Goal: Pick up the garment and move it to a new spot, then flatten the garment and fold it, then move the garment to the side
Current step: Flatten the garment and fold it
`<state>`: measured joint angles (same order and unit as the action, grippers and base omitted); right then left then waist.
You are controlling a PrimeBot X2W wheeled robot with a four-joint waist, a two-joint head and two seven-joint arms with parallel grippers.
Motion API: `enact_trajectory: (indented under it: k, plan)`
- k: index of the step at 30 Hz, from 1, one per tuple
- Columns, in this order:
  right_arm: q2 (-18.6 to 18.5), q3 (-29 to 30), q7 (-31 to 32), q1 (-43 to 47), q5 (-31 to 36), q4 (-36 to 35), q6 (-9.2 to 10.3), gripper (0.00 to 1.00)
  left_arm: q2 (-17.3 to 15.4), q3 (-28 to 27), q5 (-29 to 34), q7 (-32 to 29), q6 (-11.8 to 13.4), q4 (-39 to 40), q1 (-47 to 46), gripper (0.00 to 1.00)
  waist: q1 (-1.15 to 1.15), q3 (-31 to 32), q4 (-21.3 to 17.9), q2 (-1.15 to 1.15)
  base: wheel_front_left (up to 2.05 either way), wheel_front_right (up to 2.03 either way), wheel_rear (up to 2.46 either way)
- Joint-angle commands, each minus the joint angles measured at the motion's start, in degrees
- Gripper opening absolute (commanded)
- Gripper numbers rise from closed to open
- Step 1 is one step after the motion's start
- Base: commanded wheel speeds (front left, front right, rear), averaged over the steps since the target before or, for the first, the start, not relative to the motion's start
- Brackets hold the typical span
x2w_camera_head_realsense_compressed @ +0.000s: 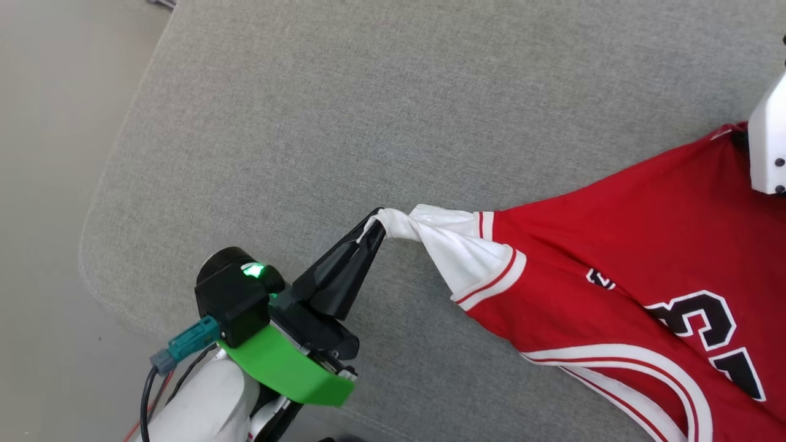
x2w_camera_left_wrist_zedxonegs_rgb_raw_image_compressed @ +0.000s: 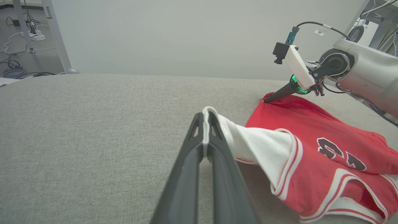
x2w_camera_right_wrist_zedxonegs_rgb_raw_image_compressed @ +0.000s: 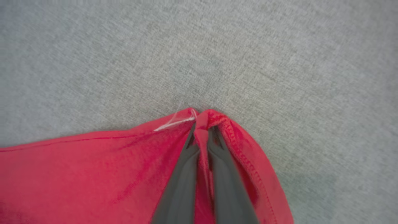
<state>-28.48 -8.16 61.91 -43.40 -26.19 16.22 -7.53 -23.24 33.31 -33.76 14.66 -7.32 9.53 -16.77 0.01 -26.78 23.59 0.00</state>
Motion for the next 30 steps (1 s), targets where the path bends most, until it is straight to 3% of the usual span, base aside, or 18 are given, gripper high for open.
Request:
enact_trajectory:
  k: [1,10,11,21,30]
  plan:
    - [0.7,0.0,-0.9,0.6,-0.6,1.4,0.04,0.00,-0.3,-0.4,0.5,0.3,-0.2,-0.3,-0.2,0.00,-0.01,1.6,-1.2,0.00,0.00,0.00,0.00]
    - [2.1,1.3,-8.8,0.0,-6.5,0.0,0.04,0.00,-3.2,-3.3,-0.2,0.3,0.1,-1.8,1.7,0.00,-0.01,9.3,-6.9,0.00,0.00,0.00,0.00]
    - [2.3,1.2,-10.9,0.7,-9.6,-1.8,0.04,0.00,-4.8,-4.4,-0.3,-0.2,0.7,-1.5,2.2,0.00,-0.01,12.6,-9.5,0.00,0.00,0.00,0.00]
    - [3.3,3.0,-13.9,3.9,-16.1,-11.1,0.04,0.00,-10.5,-8.9,-1.4,-4.5,2.8,2.8,0.8,0.00,-0.01,20.3,-17.6,0.00,0.00,0.00,0.00]
    - [4.4,6.7,-14.0,6.0,-16.7,-20.6,0.04,0.00,-13.6,-13.7,-2.9,-8.9,5.6,9.5,-3.8,0.00,-0.01,22.8,-22.6,0.00,0.00,0.00,0.00]
